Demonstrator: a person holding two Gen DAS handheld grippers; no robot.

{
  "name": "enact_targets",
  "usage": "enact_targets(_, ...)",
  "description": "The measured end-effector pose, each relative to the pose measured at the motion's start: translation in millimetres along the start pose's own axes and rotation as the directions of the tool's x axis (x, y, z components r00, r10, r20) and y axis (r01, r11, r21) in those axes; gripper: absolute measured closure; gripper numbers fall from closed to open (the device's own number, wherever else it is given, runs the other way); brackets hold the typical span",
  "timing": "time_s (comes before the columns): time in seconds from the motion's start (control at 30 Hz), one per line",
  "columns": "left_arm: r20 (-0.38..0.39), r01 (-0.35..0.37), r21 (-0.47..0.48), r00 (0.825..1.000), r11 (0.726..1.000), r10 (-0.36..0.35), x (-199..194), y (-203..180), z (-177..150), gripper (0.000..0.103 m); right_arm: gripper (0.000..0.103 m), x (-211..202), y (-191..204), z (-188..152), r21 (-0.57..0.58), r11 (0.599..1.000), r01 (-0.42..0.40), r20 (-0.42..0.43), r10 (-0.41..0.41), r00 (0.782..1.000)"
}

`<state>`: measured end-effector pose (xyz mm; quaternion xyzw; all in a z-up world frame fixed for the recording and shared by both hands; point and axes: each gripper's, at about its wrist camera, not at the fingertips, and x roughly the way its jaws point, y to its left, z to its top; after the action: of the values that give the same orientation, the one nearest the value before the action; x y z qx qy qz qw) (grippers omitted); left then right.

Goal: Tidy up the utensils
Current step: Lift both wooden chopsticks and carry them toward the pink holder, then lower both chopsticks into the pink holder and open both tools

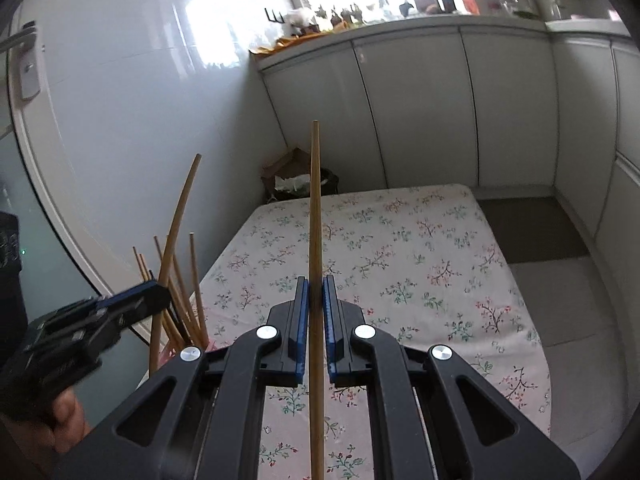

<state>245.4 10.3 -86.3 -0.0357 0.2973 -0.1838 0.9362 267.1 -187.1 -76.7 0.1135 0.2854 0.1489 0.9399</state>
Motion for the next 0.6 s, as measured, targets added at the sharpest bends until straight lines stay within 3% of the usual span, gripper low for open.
enact_targets(0.17, 0.035, -0.072, -0.052, 0.997, 0.996, 0.074, -7, 31, -1, 0.097, 0.096, -10, 6, -1, -0.021, 1.000, -0.013, 0.022, 0.014, 1.000)
enact_targets(0.3, 0.101, -0.152, -0.137, 0.981, 0.979, 0.166, -14, 59, -2, 0.097, 0.096, -24, 13, 2, -0.010, 0.997, -0.075, 0.096, 0.076, 0.993)
enact_targets(0.37, 0.129, -0.157, -0.186, 0.975, 0.970, 0.183, -15, 70, -4, 0.097, 0.096, -28, 17, 3, -0.008, 0.994, -0.106, 0.132, 0.106, 0.986)
enact_targets(0.47, 0.192, -0.172, -0.223, 0.957, 0.960, 0.216, -15, 78, -8, 0.097, 0.096, -31, 27, 3, -0.012, 0.991, -0.133, 0.170, 0.133, 0.976)
enact_targets(0.6, 0.270, -0.226, -0.217, 0.921, 0.950, 0.281, -8, 78, -15, 0.097, 0.096, -26, 39, -1, -0.034, 0.988, -0.148, 0.174, 0.151, 0.973)
